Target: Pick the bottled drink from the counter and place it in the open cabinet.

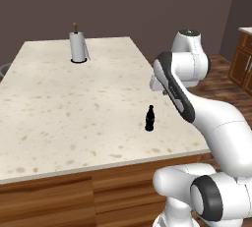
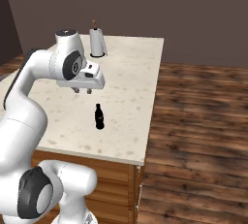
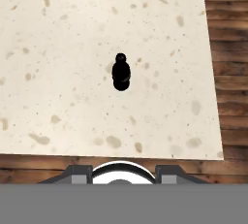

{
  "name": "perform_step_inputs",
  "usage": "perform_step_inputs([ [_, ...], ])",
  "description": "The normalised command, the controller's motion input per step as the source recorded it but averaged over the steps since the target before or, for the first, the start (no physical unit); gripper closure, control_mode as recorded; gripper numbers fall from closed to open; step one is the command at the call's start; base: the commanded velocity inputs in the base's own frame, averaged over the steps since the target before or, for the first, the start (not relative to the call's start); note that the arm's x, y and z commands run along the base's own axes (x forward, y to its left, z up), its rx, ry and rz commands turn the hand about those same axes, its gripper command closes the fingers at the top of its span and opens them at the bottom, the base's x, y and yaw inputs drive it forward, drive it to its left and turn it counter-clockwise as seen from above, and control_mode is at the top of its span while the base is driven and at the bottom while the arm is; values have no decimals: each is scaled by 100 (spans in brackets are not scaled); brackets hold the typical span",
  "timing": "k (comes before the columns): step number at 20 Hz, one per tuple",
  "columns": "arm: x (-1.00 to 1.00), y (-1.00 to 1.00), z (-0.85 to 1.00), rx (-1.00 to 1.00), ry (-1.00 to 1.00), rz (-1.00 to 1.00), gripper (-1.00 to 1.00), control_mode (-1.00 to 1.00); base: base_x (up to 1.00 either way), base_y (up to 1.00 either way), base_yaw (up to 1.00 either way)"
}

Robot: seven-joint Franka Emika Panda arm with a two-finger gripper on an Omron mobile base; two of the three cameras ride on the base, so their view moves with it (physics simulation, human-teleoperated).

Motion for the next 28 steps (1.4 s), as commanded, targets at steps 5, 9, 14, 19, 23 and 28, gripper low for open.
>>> perform_step_inputs([
  [5,-4,0,0,0,0,0,-100,-100,0,0,0],
  [9,-17,0,-5,0,-12,0,-100,-100,0,0,0],
  [14,-14,-9,-26,0,-28,10,-100,-100,0,0,0],
  [19,-1,-8,-24,5,-32,14,-100,-100,0,0,0],
  [23,0,-13,-12,10,-24,19,-100,-100,0,0,0],
  [28,0,-19,-2,11,-15,18,-100,-100,0,0,0],
])
